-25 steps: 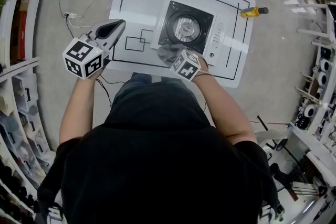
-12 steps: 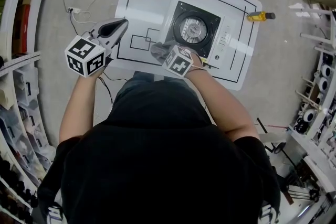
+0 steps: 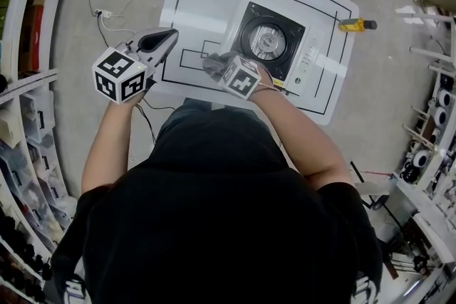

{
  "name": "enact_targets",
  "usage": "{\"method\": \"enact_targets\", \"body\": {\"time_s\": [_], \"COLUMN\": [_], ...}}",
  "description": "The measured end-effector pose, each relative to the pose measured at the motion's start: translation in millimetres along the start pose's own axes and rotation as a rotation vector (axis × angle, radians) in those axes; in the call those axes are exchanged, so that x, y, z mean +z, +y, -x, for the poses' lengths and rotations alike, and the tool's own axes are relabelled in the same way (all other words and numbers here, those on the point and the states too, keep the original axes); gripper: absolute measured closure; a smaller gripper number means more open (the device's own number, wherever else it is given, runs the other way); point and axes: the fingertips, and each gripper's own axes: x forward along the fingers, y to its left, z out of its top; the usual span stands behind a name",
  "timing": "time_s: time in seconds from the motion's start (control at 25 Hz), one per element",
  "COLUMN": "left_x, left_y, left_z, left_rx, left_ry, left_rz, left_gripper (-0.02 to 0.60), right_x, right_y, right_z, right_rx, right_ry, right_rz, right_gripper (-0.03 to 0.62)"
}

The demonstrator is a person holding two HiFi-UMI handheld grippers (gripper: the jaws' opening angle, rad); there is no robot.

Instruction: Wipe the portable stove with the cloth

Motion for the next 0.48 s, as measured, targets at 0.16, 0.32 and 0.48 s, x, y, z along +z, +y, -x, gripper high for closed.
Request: {"method": "enact_targets", "body": {"time_s": [0.16, 0.32, 0.48], "left_x": [-0.2, 1.2, 3.0], "left_y": [-1.0, 2.3, 8.0], "left_z": [-5.3, -9.3, -13.9], "left_rx": [-0.016, -0.025, -0.028], "left_ry": [0.012, 0.018, 0.023], "left_rz": [0.002, 0.004, 0.008], "left_gripper": [0.558, 0.558, 0.558], "right_x": [12.4, 21.4, 26.3], "right_y": [-8.8, -21.8, -40.9], "right_z": [2.5, 5.1, 7.6], "right_rx": [0.035, 0.038, 0.01], "right_ry": [-0.068, -0.101, -0.114], "right_rz": [-0.099, -0.165, -0.161], "right_gripper": [0.396, 0.396, 0.396]}}
